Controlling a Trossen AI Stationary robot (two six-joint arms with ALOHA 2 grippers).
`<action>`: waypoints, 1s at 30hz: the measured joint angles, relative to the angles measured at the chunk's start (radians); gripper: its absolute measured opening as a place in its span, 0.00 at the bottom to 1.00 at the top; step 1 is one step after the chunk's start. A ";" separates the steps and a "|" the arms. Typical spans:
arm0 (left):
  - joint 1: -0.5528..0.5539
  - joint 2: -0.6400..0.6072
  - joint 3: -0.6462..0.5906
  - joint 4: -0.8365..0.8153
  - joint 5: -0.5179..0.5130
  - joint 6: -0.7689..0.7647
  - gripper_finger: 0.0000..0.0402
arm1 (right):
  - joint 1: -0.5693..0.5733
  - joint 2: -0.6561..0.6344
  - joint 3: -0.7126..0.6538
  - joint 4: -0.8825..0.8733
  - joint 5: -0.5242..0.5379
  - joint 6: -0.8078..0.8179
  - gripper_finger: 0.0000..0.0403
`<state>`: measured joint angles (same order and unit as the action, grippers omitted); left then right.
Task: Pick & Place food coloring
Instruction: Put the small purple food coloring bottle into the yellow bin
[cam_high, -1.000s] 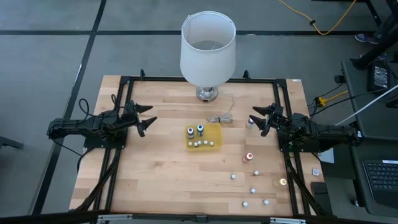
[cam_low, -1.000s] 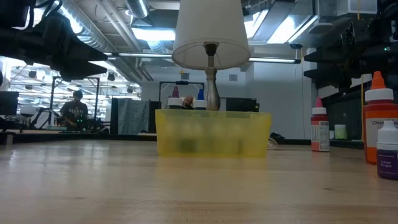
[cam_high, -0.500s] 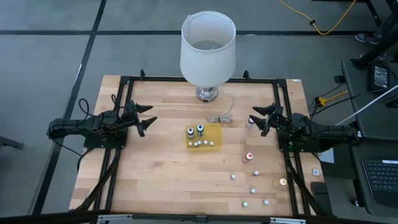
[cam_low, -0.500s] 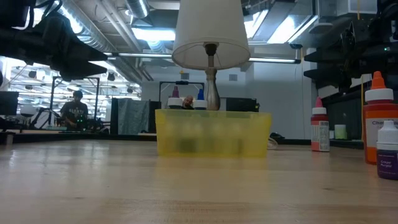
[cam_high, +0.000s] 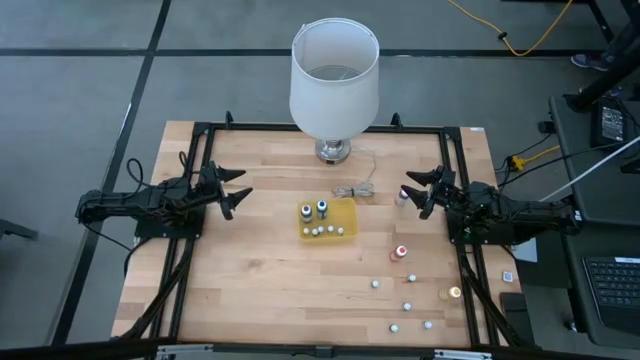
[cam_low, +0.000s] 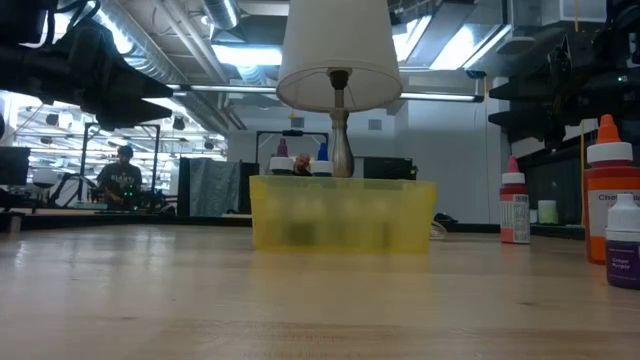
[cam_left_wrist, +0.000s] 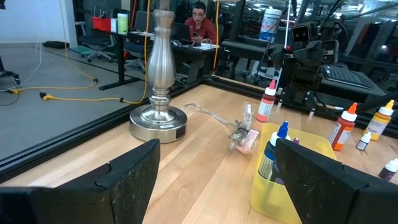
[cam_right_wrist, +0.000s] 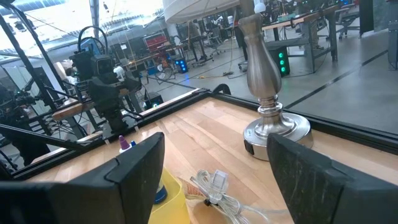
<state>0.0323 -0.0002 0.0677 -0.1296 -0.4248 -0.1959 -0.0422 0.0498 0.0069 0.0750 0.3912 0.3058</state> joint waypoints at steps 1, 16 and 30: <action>0.000 0.000 0.000 0.000 0.000 0.000 0.78 | 0.000 0.000 0.000 0.000 0.000 0.000 0.70; 0.000 0.000 0.000 0.000 0.000 0.000 0.77 | 0.000 0.000 0.000 0.000 0.000 0.023 0.70; 0.000 0.000 0.000 0.000 0.000 0.000 0.78 | 0.000 0.000 0.103 0.057 0.012 -0.001 0.70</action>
<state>0.0322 -0.0002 0.0677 -0.1299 -0.4252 -0.1959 -0.0418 0.0502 0.1102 0.1322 0.4031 0.3051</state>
